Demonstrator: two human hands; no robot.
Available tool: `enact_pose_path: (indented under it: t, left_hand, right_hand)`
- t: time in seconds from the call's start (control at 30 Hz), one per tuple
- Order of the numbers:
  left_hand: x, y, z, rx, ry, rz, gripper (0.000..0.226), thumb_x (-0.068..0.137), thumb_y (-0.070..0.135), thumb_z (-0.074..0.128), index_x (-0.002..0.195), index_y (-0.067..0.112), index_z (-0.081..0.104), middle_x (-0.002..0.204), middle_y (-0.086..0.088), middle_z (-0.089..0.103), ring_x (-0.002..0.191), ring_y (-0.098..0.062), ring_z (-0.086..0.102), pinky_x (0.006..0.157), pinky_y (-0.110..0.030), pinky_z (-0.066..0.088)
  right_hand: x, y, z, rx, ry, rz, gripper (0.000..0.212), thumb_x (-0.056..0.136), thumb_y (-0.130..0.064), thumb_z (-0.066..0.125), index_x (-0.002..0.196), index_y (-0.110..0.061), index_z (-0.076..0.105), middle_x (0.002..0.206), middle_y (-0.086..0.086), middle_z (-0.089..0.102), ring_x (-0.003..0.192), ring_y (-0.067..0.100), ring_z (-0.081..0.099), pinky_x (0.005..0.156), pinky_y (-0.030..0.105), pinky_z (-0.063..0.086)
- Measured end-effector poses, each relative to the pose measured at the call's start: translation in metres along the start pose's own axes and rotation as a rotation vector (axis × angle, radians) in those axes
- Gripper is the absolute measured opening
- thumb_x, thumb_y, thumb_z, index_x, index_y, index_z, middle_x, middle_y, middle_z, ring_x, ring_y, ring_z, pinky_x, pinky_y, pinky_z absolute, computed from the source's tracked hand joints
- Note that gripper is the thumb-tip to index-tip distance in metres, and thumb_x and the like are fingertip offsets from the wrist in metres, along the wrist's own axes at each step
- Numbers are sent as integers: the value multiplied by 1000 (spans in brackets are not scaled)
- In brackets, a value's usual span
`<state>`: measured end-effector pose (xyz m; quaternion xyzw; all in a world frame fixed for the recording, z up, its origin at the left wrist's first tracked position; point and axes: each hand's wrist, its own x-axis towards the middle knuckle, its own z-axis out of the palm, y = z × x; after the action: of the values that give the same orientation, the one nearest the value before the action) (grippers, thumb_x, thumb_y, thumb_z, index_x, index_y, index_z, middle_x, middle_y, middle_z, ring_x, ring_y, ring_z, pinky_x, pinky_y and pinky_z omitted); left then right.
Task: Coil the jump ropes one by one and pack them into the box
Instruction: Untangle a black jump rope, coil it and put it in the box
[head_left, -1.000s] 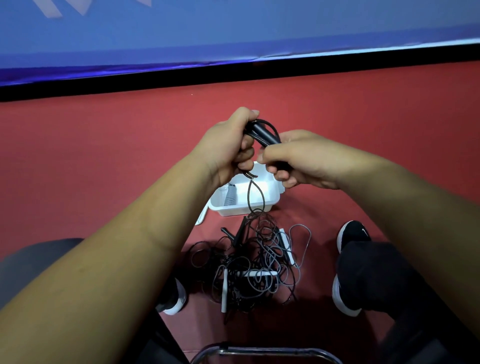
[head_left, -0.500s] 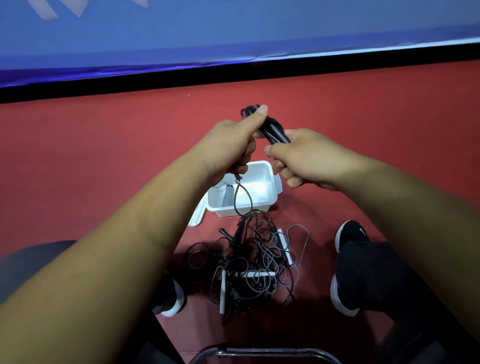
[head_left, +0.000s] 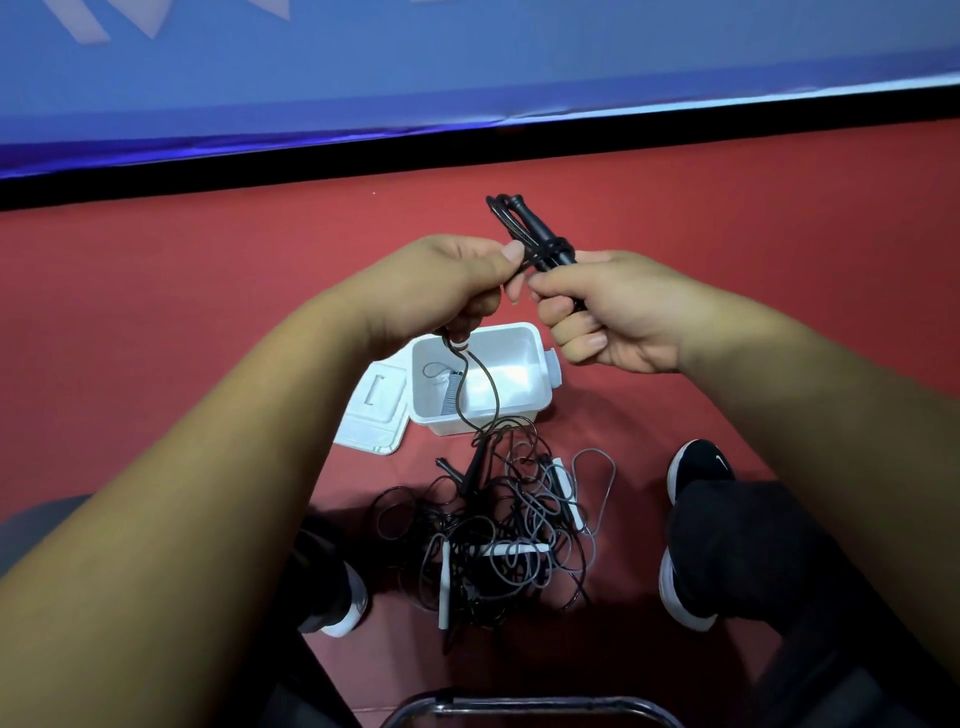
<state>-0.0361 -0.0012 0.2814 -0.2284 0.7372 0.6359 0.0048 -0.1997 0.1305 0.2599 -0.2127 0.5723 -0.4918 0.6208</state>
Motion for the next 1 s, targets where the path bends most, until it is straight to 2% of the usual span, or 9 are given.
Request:
enact_pose_path:
  t: [0.13,0.27,0.33,0.47,0.57,0.7,0.8,0.9,1.0]
  left_hand:
    - [-4,-4,-7,29,-15,-5,39,110,43,47,91,10,58,63,0,27,56,-18,19,57,-35,19]
    - [-6,-8,-8,80,-55,2,42,109,45,48,92,9,62,64,0,32,58,-18,24,59,-35,25]
    - [-7,-10,-4,106,-101,6,44,109,46,49,94,8,64,64,0,33,60,-19,25,60,-36,25]
    - [-7,-10,1,123,-162,21,46,110,44,47,97,2,62,64,1,33,62,-20,25,62,-36,26]
    - [-8,-8,-1,129,-197,35,43,110,39,48,99,0,62,65,0,36,63,-20,28,65,-37,28]
    - [-8,-13,-7,284,-205,-5,27,109,32,53,100,13,70,71,0,46,70,-21,41,69,-32,39]
    - [-5,-23,-5,422,-163,-66,28,111,29,51,102,14,72,72,2,59,73,-18,53,75,-33,47]
    - [-1,-32,0,448,-136,-107,29,111,27,50,104,13,73,82,-3,72,78,-14,63,83,-35,52]
    - [3,-39,-1,378,-67,-99,27,111,28,50,109,12,73,100,-8,79,95,-22,71,103,-48,53]
  right_hand:
    - [-7,-3,3,31,-90,-28,6,106,-18,60,112,-16,61,72,-5,27,54,6,15,48,23,11]
    - [-9,-3,10,94,-103,-4,51,86,-63,69,117,-25,56,74,-5,23,56,6,11,46,21,9]
    - [-7,-1,12,92,-41,19,54,87,-73,65,113,-27,53,74,-5,23,53,7,11,44,21,10]
    - [-2,0,11,90,76,30,40,99,-58,65,105,-20,54,69,-5,31,50,8,13,38,20,12]
    - [-1,-3,8,103,113,23,37,101,-50,63,113,-18,47,66,-5,32,49,8,14,37,19,12]
    - [-5,-7,4,130,79,-6,37,103,-47,65,117,-19,45,64,-6,33,48,7,16,36,19,13]
    - [-11,-10,4,89,15,-13,36,102,-44,67,115,-19,45,66,-6,32,51,6,16,38,18,12]
    - [-17,-11,4,0,-80,22,25,105,-32,64,90,-20,47,66,-6,32,52,5,14,38,17,11]
    - [-22,-10,5,-76,-197,65,39,108,-19,55,69,-19,49,63,-6,31,49,4,13,38,18,10]
